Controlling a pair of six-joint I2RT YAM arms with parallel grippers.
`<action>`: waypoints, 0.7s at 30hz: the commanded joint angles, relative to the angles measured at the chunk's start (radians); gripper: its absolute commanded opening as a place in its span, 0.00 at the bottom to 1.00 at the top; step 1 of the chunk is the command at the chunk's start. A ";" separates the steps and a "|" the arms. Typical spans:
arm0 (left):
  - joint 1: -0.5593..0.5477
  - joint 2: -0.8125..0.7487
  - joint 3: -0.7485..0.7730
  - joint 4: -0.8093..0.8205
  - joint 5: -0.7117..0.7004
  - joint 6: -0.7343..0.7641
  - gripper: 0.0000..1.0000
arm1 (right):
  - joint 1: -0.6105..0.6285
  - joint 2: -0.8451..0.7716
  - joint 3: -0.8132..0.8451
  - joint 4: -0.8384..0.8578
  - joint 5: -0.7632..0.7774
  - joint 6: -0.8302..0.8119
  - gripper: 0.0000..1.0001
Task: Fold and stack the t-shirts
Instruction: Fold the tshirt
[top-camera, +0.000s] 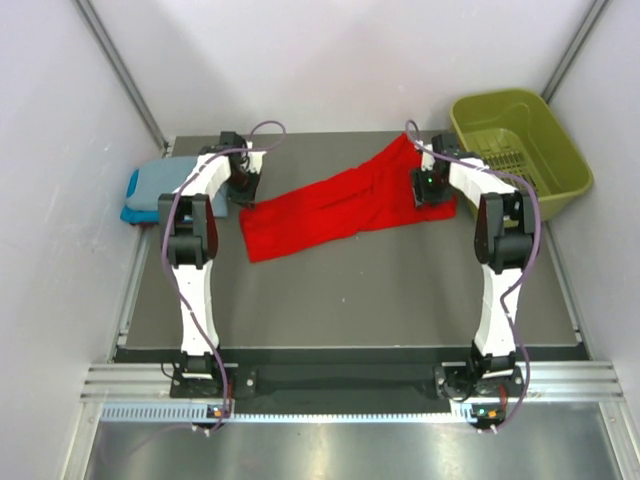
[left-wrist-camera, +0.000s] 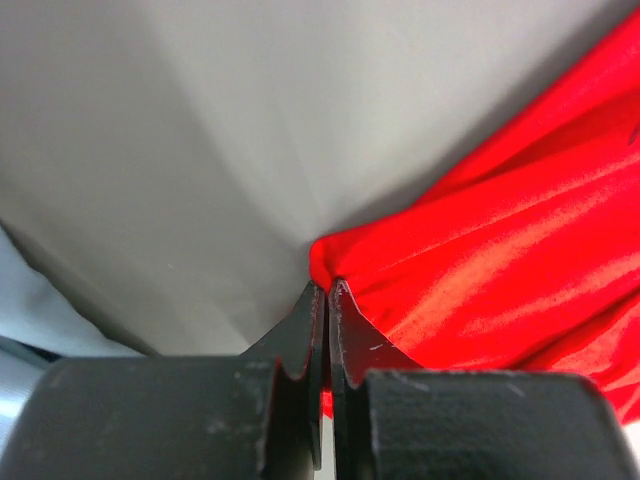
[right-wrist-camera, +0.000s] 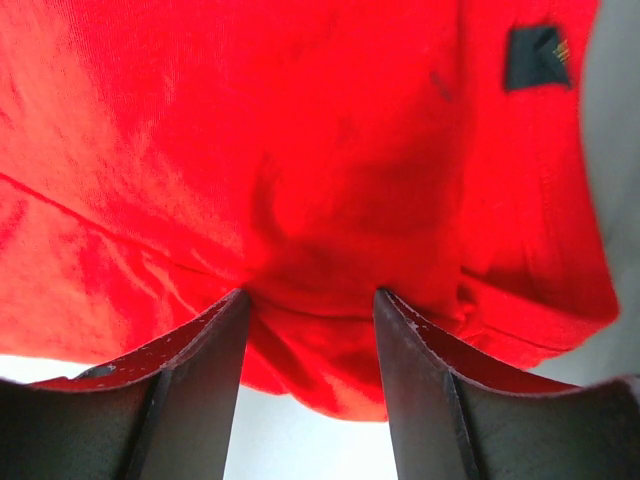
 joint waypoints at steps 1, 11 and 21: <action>0.002 -0.019 -0.066 -0.106 0.013 0.011 0.00 | -0.007 0.033 0.071 0.001 0.003 -0.003 0.54; -0.001 -0.126 -0.219 -0.128 0.018 0.020 0.00 | -0.010 0.180 0.251 0.009 0.035 -0.017 0.54; -0.059 -0.258 -0.408 -0.143 0.025 0.020 0.00 | 0.003 0.293 0.455 0.044 0.009 -0.011 0.55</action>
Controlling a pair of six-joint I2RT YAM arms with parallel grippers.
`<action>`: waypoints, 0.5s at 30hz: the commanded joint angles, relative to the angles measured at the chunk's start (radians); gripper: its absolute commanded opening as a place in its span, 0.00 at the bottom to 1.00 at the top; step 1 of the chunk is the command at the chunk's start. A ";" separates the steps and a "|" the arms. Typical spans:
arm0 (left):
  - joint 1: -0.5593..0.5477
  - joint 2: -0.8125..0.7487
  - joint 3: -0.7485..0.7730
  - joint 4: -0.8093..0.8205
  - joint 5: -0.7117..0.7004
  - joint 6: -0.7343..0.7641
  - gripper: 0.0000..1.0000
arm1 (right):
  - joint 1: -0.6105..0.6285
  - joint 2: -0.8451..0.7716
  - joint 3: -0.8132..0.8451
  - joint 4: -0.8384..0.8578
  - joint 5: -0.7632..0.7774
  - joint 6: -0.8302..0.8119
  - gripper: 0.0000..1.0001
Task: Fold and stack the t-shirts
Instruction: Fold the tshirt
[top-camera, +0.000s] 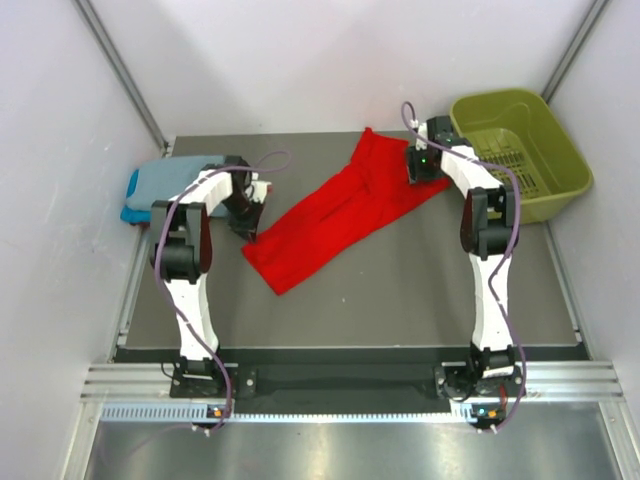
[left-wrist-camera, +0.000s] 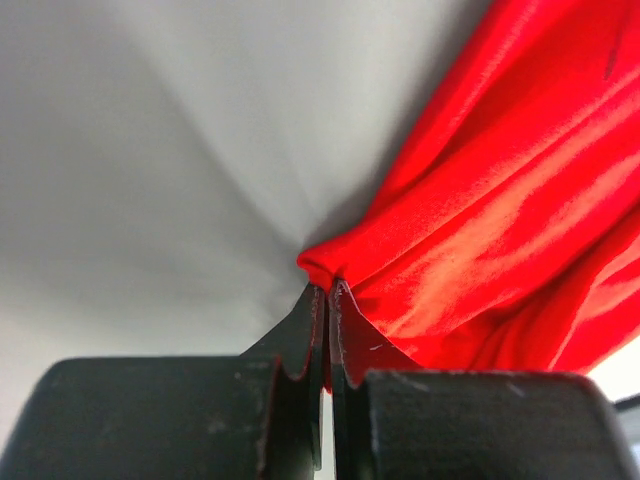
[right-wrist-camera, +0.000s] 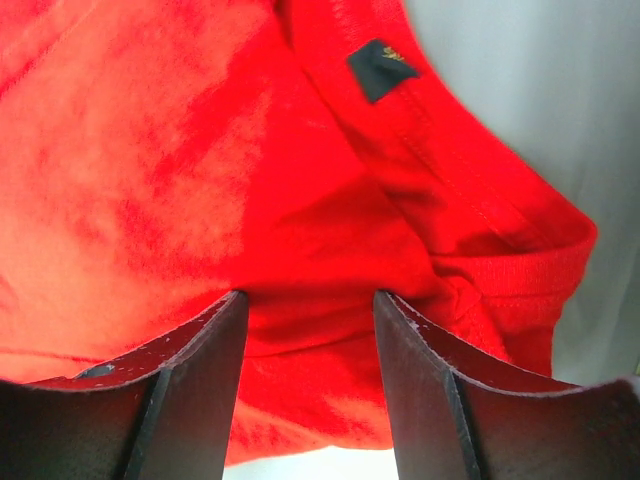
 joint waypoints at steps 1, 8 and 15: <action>-0.040 -0.059 -0.070 -0.064 0.000 0.016 0.00 | 0.005 0.063 0.084 0.055 -0.005 -0.003 0.55; -0.080 -0.096 -0.170 -0.063 -0.005 0.014 0.00 | 0.012 0.146 0.233 0.052 -0.018 -0.034 0.57; -0.137 -0.127 -0.222 -0.058 -0.016 0.010 0.00 | 0.035 0.167 0.274 0.158 -0.010 -0.089 0.61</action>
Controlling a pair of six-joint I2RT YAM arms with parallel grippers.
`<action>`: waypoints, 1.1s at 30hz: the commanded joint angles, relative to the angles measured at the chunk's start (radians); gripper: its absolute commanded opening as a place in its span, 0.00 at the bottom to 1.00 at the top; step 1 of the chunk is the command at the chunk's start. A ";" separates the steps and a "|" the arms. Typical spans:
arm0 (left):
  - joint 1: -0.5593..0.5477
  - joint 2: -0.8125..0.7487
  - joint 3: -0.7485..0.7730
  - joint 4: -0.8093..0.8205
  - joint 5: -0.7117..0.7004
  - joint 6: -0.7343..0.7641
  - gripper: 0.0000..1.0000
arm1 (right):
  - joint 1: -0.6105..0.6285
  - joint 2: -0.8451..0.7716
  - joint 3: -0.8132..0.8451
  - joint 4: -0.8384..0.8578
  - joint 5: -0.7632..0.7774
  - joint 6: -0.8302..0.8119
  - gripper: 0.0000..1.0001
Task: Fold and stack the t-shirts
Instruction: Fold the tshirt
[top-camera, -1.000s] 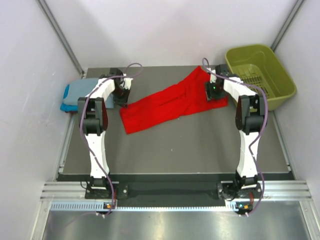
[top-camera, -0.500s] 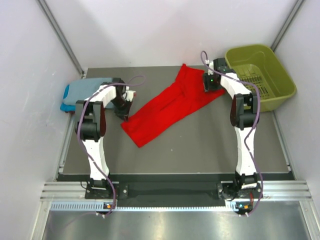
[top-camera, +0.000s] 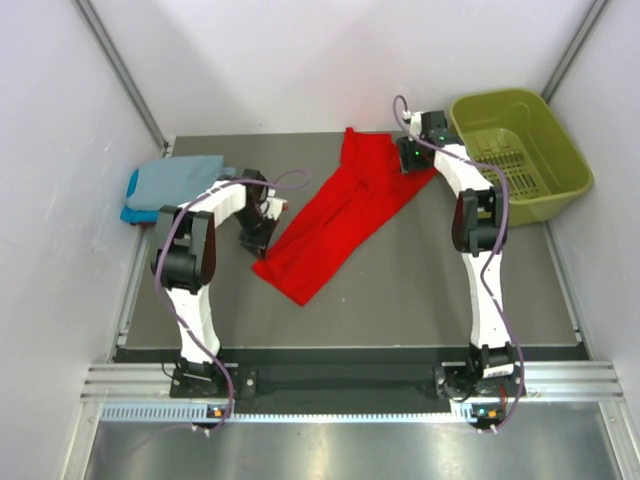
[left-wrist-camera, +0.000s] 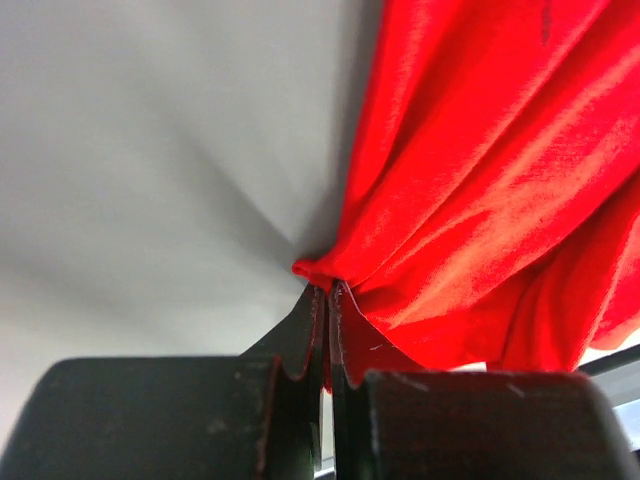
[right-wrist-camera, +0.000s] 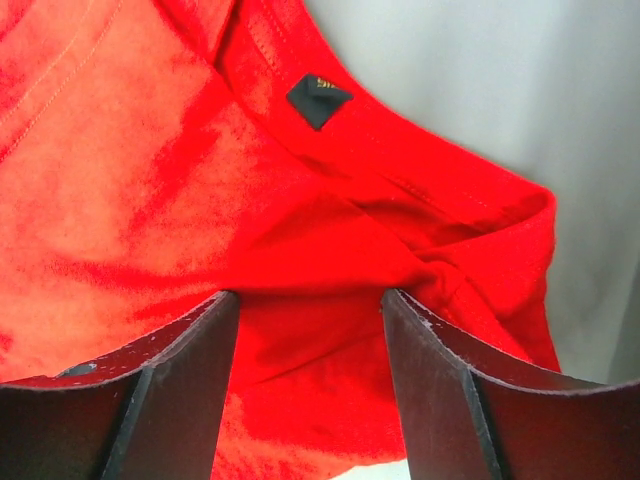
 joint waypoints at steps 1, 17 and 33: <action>-0.036 -0.024 -0.048 -0.047 -0.007 0.011 0.00 | 0.022 0.019 0.049 0.109 0.017 -0.056 0.61; -0.085 -0.075 0.300 -0.072 -0.033 0.025 0.42 | 0.037 -0.166 -0.086 0.188 0.018 -0.051 0.63; -0.120 -0.005 0.369 -0.197 0.191 0.040 0.00 | 0.039 -0.150 -0.095 0.120 0.021 -0.018 0.63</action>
